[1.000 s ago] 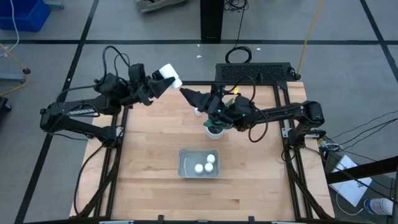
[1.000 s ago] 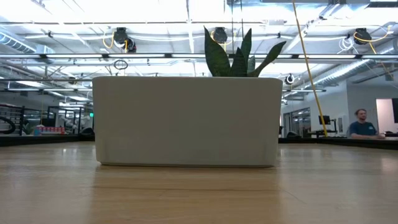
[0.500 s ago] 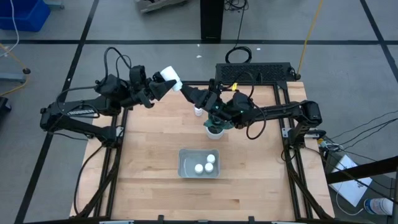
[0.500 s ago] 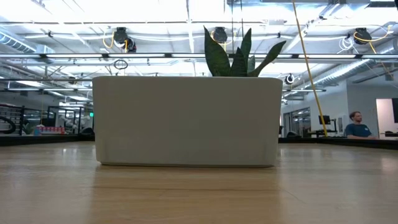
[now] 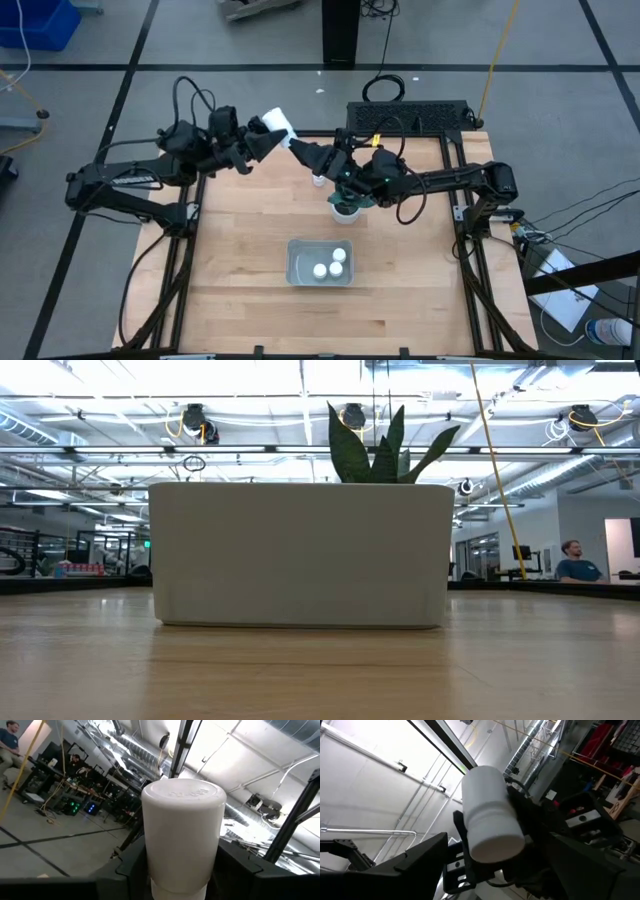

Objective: Pick and place pill bottles into a basket
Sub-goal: Put the white pill bottle into the white bin

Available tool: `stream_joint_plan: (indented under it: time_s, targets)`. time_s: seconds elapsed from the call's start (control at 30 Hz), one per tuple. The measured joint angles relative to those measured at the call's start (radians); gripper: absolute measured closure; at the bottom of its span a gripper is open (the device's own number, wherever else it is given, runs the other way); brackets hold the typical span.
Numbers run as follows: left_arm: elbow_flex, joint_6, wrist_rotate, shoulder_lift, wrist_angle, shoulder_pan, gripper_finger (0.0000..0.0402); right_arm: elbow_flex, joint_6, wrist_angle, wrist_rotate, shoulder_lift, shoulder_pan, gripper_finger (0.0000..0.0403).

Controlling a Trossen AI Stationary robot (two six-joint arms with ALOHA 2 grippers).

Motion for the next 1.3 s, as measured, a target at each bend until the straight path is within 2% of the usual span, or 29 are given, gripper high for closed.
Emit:
stream_joint_plan:
  time_s: [0.23, 0.47, 0.7, 0.87, 1.0, 1.1, 1.3]
  targets:
    - [0.000, -0.002, -0.002, 0.001, -0.008, 0.000, 0.0195, 0.000, 0.007, -0.001, 0.007, 0.000, -0.006, 0.0096]
    - [0.000, 0.000, -0.008, 0.001, -0.022, 0.000, 0.0220, 0.000, 0.022, -0.015, 0.001, 0.000, -0.013, 0.0155]
    - [0.000, 0.004, -0.008, 0.001, -0.024, 0.000, 0.0194, 0.000, 0.021, -0.014, 0.000, 0.000, -0.013, 0.0211]
    - [0.000, -0.001, 0.007, 0.001, -0.021, -0.001, 0.0208, 0.000, -0.006, -0.012, -0.001, 0.000, -0.013, 0.0253]
    - [0.000, 0.001, 0.013, 0.001, -0.021, -0.001, 0.0215, 0.000, -0.020, -0.012, -0.001, 0.000, -0.013, 0.0255]
    - [0.000, 0.011, 0.015, 0.001, -0.020, -0.001, 0.0194, 0.000, -0.040, -0.004, -0.003, 0.000, -0.013, 0.0255]
    - [0.001, 0.005, 0.015, -0.007, -0.015, -0.002, 0.0126, -0.001, -0.054, 0.009, -0.004, 0.000, -0.013, 0.0255]
